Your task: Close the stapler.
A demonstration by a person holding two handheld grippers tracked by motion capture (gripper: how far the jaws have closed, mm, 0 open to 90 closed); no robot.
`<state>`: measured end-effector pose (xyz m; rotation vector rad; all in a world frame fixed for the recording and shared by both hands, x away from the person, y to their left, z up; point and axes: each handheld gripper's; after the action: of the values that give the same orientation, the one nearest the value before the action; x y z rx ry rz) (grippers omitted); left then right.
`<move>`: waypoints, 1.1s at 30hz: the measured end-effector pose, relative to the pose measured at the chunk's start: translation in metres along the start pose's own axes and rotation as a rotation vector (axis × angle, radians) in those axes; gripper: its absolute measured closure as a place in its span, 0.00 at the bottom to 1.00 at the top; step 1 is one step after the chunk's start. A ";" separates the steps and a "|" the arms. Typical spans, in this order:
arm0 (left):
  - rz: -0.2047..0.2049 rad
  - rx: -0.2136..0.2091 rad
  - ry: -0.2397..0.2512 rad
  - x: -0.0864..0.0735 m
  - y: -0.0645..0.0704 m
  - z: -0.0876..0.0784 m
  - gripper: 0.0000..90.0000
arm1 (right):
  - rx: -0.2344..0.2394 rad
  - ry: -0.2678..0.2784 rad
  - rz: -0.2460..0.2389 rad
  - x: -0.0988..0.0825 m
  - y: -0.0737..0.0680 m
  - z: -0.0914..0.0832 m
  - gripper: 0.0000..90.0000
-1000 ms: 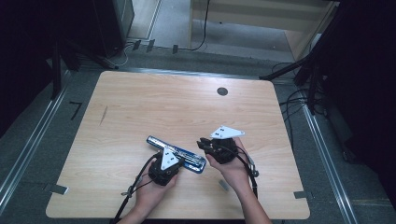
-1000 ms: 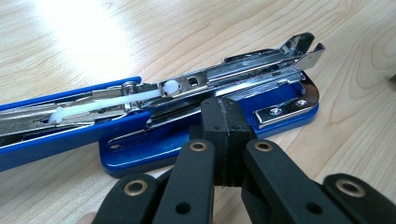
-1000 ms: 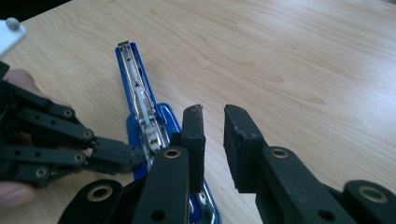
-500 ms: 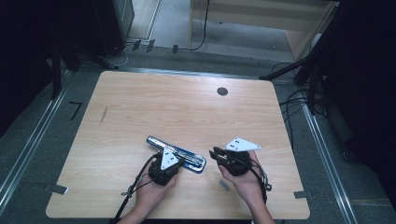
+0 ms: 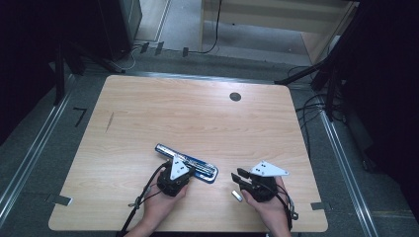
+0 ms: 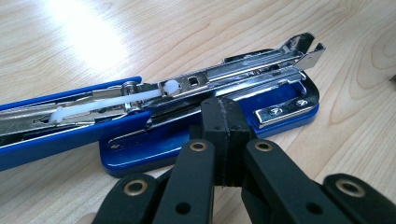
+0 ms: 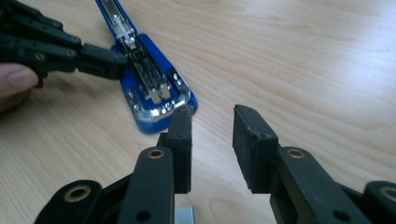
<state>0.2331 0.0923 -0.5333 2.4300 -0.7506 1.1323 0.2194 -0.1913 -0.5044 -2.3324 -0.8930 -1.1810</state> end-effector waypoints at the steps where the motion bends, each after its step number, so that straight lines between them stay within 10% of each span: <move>1: 0.000 0.000 0.000 0.000 0.000 0.000 1.00 | -0.003 -0.003 0.002 -0.002 0.000 -0.001 0.76; 33: -0.001 0.003 0.000 0.000 0.000 0.000 1.00 | 0.014 -0.072 0.062 -0.049 -0.014 -0.019 0.69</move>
<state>0.2333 0.0924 -0.5332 2.4323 -0.7480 1.1339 0.1773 -0.2104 -0.5327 -2.3868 -0.8441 -1.0697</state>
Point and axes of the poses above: each handheld gripper's, and its own axes: z roughly forward along the jaws, x roughly out of its top, y roughly to its right, and after that the axes turned 7 degrees about -z, right-handed
